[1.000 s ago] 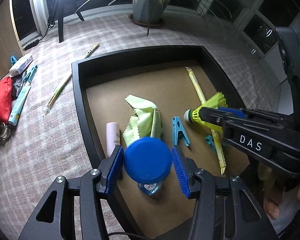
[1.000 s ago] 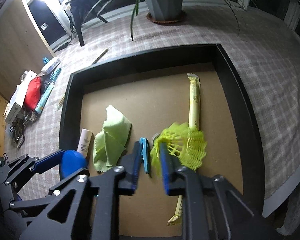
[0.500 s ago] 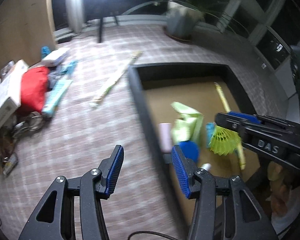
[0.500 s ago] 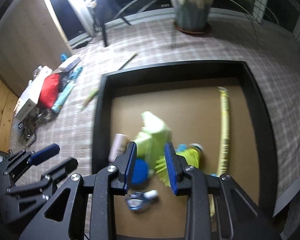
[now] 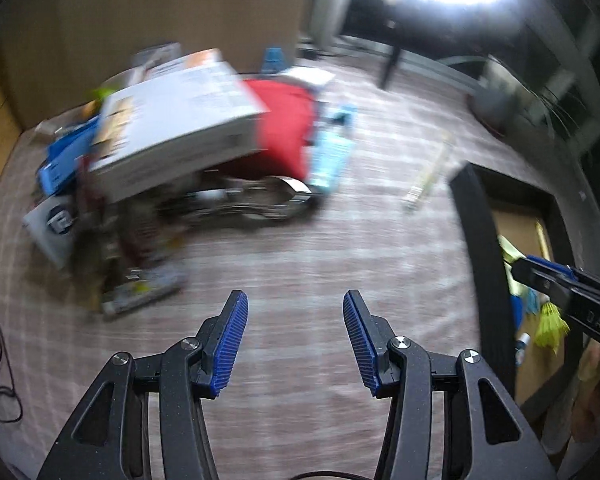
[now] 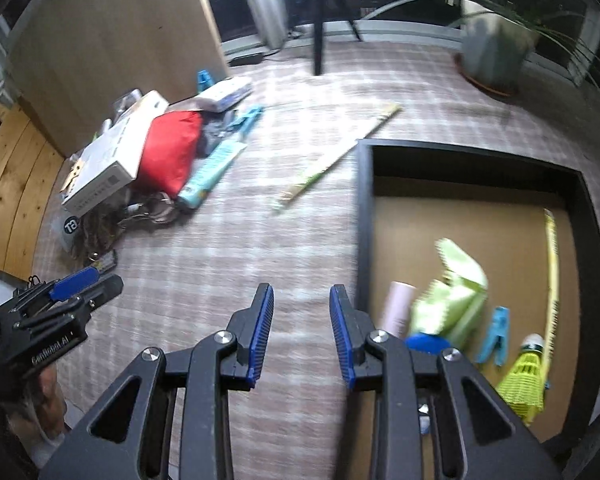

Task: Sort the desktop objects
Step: 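Move both open grippers back toward the pile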

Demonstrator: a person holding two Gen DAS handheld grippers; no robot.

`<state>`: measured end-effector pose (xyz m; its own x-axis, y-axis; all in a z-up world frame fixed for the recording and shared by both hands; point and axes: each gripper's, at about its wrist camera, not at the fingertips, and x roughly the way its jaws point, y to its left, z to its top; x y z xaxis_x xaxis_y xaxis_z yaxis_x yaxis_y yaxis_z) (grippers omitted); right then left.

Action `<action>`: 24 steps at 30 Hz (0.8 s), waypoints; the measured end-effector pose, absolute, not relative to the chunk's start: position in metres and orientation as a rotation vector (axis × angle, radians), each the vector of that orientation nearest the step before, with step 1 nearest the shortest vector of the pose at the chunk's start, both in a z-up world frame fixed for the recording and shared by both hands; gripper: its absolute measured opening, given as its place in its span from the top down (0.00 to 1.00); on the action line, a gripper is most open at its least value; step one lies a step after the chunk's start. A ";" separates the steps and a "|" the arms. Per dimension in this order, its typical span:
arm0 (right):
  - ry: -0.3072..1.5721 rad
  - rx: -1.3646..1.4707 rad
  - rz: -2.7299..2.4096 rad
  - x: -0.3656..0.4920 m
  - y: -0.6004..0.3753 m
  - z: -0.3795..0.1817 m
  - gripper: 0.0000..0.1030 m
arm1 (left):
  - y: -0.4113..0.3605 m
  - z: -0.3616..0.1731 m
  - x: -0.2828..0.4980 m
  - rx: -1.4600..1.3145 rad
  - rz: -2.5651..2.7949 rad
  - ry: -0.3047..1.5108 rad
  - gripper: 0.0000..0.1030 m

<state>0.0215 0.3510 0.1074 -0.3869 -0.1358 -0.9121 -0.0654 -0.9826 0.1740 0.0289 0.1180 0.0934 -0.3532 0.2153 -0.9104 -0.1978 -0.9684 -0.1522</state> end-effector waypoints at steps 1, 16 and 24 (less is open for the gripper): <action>-0.285 1.715 -2.554 0.016 0.344 0.106 0.72 | 0.108 0.092 0.026 -1.624 2.410 -0.037 0.54; -0.400 1.823 -2.405 -0.080 0.287 0.081 0.72 | 0.021 0.066 -0.017 -1.722 2.505 -0.260 0.56; -0.534 1.943 -2.336 -0.120 0.278 0.046 0.72 | 0.012 0.058 -0.025 -1.742 2.510 -0.286 0.56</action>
